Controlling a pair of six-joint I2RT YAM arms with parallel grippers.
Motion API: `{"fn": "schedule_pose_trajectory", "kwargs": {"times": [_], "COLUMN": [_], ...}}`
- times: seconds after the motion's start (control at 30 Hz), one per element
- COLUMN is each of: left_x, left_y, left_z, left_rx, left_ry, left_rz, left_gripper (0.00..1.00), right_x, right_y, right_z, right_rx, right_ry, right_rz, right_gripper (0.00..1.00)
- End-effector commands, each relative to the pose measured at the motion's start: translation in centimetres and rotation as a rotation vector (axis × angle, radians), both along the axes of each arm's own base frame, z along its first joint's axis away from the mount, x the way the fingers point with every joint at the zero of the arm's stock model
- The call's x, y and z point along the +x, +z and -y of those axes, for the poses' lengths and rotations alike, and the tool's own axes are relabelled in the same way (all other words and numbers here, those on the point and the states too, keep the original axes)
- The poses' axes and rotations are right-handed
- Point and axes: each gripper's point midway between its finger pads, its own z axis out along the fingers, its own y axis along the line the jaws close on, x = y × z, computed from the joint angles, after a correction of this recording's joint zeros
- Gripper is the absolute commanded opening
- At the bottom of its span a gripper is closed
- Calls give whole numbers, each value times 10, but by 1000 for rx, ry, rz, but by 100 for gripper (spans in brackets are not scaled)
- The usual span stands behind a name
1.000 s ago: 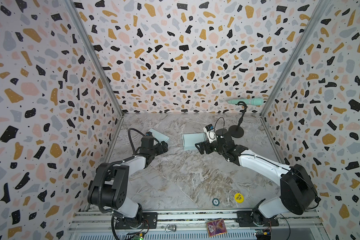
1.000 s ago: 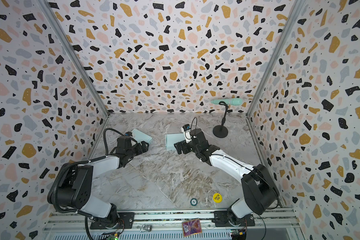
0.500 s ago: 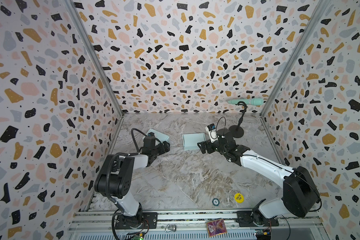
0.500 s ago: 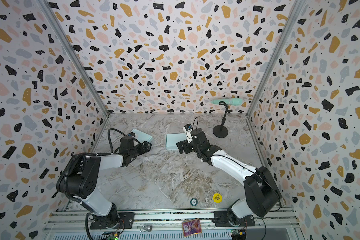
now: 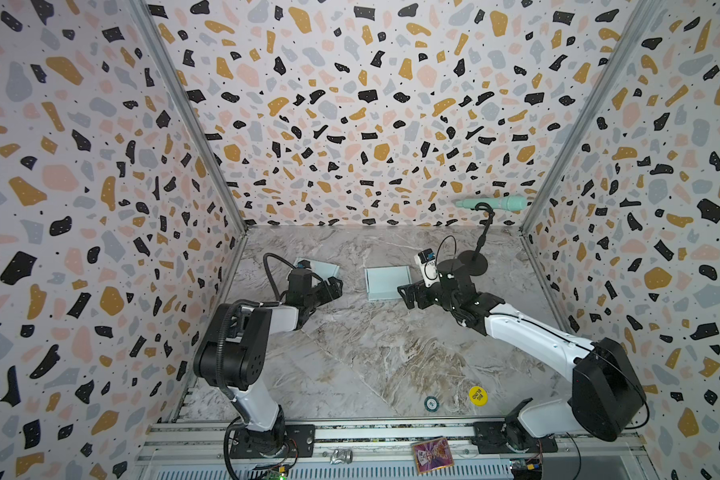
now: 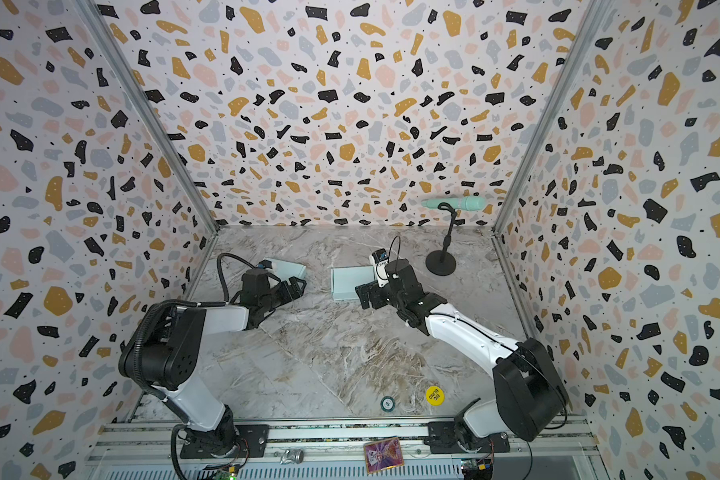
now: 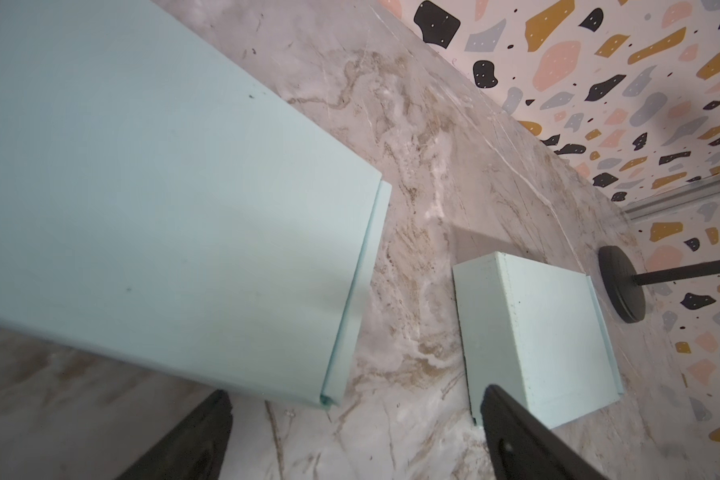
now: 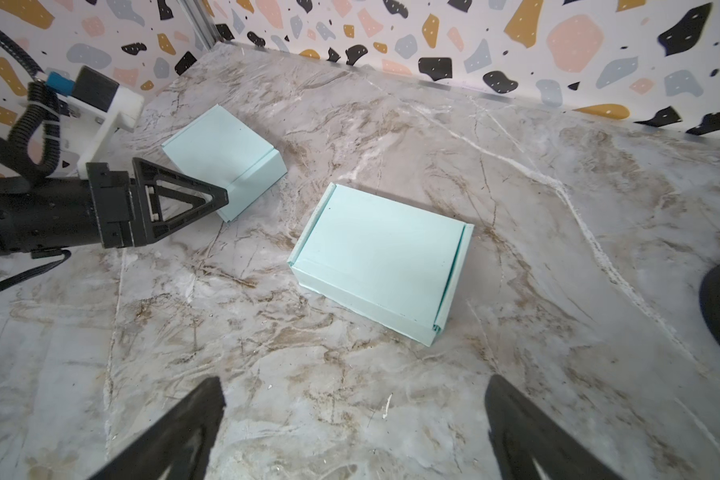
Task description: Fold the paper box
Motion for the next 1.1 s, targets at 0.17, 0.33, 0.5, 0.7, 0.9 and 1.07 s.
{"fn": "schedule_pose_trajectory", "kwargs": {"times": [0.17, 0.33, 0.5, 0.7, 0.9, 1.07], "left_x": [-56, -91, -117, -140, -132, -118], "left_y": [50, 69, 95, 108, 117, 109], "left_z": [-33, -72, -123, -161, -162, -163], "left_rx": [158, 276, 354, 446, 558, 643], "left_ry": [64, 206, 476, 678, 651, 645], "left_rz": [62, 97, 210, 379, 475, 486], "left_gripper": [100, 100, 100, 100, 100, 100], "right_x": [-18, -26, -28, -30, -31, -24], "right_y": [25, 15, 5, -14, -28, -33], "right_z": [84, 146, 197, 259, 265, 274], "right_rx": [96, 63, 87, 55, 33, 20], "right_ry": [-194, -368, -512, -742, -708, -748], "right_rz": [137, 202, 267, 302, 350, 396], "right_gripper": [99, 99, 99, 99, 99, 99]}}
